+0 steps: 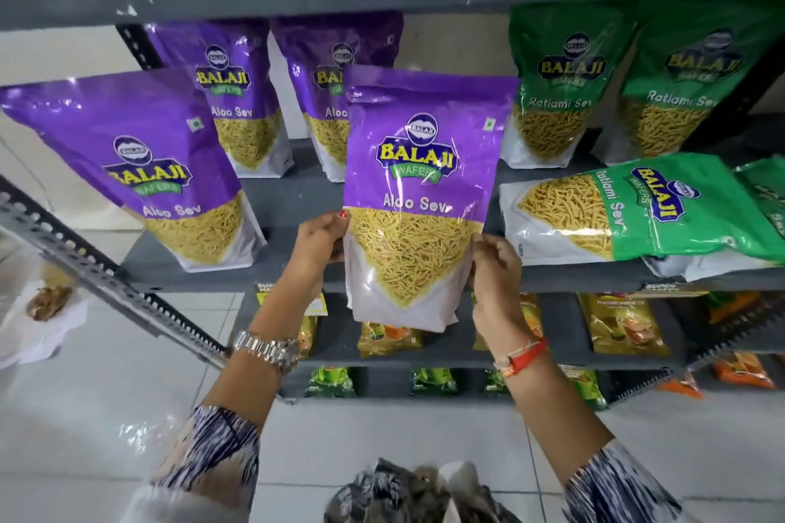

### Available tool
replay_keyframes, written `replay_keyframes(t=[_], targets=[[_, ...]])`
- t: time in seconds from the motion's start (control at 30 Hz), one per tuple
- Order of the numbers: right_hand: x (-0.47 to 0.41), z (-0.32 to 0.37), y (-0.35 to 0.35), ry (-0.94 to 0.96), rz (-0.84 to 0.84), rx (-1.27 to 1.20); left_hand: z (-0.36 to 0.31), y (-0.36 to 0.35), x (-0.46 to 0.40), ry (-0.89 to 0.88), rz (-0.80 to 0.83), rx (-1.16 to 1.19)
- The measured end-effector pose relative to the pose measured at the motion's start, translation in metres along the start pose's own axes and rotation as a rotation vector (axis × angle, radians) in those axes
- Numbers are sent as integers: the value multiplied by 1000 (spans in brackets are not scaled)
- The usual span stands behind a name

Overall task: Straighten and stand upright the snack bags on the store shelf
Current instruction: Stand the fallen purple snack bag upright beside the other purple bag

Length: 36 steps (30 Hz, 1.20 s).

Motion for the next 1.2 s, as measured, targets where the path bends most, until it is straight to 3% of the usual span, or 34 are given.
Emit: replay_keyframes(t=[0.33,0.53,0.8,1.0,1.2], targets=[[33,8,-3,108,130,13,-26,27,52,-141,-129,80],[24,15,-49,169,206,99,-18,56,36,-119,-313,72],[-17,1,-122,77,284,69,-13,86,-6,-107,-534,84],[-23,-18,-140,38,319,50,3,95,-23,-80,-551,44],[-21,-22,-141,31,362,39,13,87,-13,-248,-558,52]])
Point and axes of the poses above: each hand's wrist, its own x-axis away from the middle knuckle, its own y-axis out of the back of the hand, z = x × y, the point moved 10 cm from there along -x, towards the middle knuckle, and after that the axes turned 15 degrees about -y, right-handed, at the moved point
